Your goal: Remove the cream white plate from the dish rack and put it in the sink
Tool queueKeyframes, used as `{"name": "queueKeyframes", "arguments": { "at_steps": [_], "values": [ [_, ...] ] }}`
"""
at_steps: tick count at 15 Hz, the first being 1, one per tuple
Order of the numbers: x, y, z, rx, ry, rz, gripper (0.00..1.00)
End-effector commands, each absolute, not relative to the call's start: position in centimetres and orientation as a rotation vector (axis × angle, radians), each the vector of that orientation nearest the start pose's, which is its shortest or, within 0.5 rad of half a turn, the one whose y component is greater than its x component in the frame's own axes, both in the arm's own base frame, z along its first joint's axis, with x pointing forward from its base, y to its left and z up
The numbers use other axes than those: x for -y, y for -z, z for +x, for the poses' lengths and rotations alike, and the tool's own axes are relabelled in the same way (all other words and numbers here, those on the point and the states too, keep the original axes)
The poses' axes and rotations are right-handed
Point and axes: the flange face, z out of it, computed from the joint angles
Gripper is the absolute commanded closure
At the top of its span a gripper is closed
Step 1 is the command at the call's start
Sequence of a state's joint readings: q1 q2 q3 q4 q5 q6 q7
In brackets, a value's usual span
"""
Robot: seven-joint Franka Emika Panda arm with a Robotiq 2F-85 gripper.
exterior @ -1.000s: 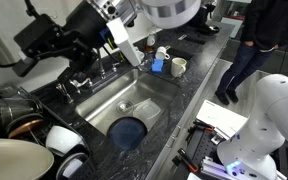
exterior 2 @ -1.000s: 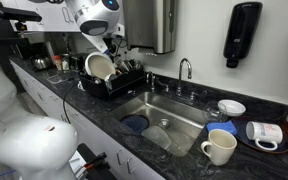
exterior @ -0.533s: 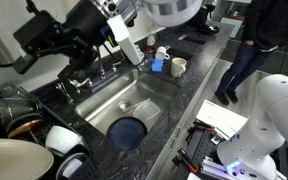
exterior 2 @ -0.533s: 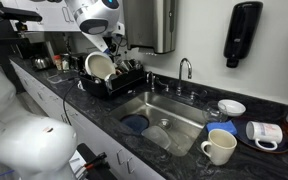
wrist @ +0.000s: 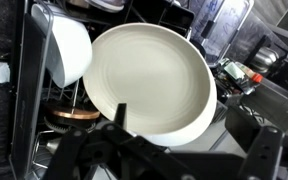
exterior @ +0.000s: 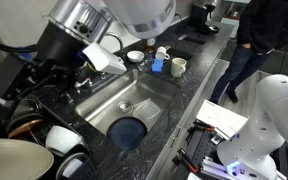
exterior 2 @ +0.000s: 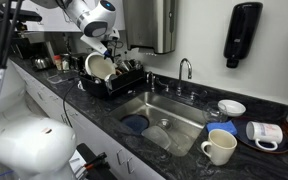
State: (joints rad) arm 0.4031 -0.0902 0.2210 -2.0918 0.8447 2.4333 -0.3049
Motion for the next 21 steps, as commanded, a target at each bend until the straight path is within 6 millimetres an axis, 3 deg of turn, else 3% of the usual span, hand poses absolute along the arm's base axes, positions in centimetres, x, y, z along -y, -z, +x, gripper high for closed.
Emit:
{"name": "queueKeyframes", "arguments": {
  "at_steps": [1,8,13,18,21],
  "values": [
    [-35.8,-50.3,47.5,0.642,0.325,-2.391,0.00],
    [-38.8,-50.6,50.7,0.880,0.376,-2.180,0.00],
    [-42.2,-50.4,52.7,0.952,0.154,-1.986,0.00],
    [-44.8,-49.4,54.3,0.876,-0.009,-2.077,0.00],
    [-46.4,-49.2,54.8,0.770,0.003,-2.299,0.00]
  ]
}}
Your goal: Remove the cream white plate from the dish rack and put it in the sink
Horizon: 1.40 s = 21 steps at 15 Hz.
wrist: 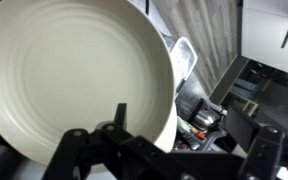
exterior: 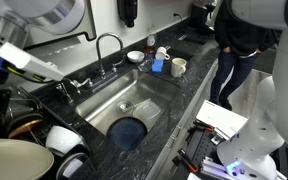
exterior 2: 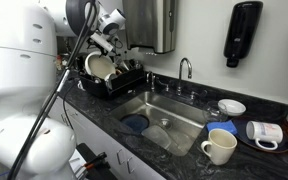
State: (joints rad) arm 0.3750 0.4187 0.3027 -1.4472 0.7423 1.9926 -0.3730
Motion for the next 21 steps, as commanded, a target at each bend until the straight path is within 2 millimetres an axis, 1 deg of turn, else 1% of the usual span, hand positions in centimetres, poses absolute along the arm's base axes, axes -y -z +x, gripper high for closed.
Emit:
{"name": "queueKeyframes", "arguments": {
  "at_steps": [1,2,3,5,9,12,14,16,21],
  "values": [
    [-47.1,-49.3,54.7,0.731,0.009,-2.363,0.00],
    [-45.4,-49.3,54.4,0.787,-0.007,-2.283,0.00],
    [-46.1,-49.4,54.3,0.763,-0.010,-2.325,0.00],
    [-47.1,-49.5,54.0,0.747,-0.011,-2.347,0.00],
    [-46.9,-49.4,54.4,0.737,-0.007,-2.350,0.00],
    [-47.4,-48.8,54.2,0.663,-0.047,-2.420,0.00],
    [-47.7,-48.6,53.7,0.588,-0.076,-2.481,0.00],
    [-48.2,-48.6,53.0,0.563,-0.092,-2.511,0.00],
    [-50.3,-48.2,51.5,0.695,-0.108,-2.482,0.00]
  ]
}}
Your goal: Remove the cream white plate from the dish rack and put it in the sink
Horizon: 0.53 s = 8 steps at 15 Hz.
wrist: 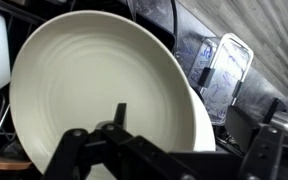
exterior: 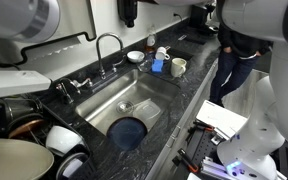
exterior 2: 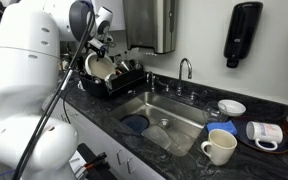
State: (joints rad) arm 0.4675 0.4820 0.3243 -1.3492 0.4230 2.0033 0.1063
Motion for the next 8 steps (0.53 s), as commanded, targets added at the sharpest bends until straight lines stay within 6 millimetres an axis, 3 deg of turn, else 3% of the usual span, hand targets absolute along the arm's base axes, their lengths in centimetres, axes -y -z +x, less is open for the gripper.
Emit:
{"name": "queueKeyframes", "arguments": {
  "at_steps": [1,3,4,5,8],
  "values": [
    [-50.5,-48.0,51.3,0.705,-0.114,-2.483,0.00],
    [-50.5,-47.5,51.1,0.693,-0.132,-2.496,0.00],
    [-50.4,-47.2,51.1,0.684,-0.139,-2.510,0.25],
    [-50.4,-46.9,51.2,0.683,-0.143,-2.519,0.26],
    [-50.3,-45.9,51.4,0.691,-0.155,-2.534,0.49]
  ]
}}
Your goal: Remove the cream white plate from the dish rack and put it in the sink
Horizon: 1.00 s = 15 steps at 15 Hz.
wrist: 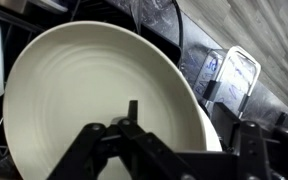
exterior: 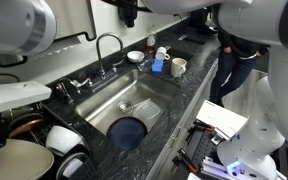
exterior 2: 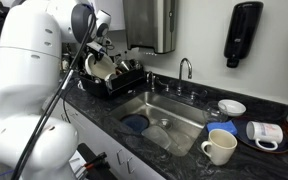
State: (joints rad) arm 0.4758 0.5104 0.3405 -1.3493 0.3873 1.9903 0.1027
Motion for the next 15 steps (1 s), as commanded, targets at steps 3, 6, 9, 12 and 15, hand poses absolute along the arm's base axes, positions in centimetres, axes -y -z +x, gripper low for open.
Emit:
{"name": "queueKeyframes", "arguments": {
  "at_steps": [3,6,9,12,15],
  "values": [
    [-50.4,-45.5,51.3,0.692,-0.165,-2.540,0.69],
    [-50.9,-46.0,50.7,0.702,-0.168,-2.540,0.88],
    [-51.2,-47.0,50.2,0.708,-0.141,-2.559,0.98],
    [-51.5,-48.5,49.0,0.713,-0.090,-2.581,0.97],
    [-52.3,-49.7,47.3,0.728,-0.037,-2.620,0.97]
  ]
}}
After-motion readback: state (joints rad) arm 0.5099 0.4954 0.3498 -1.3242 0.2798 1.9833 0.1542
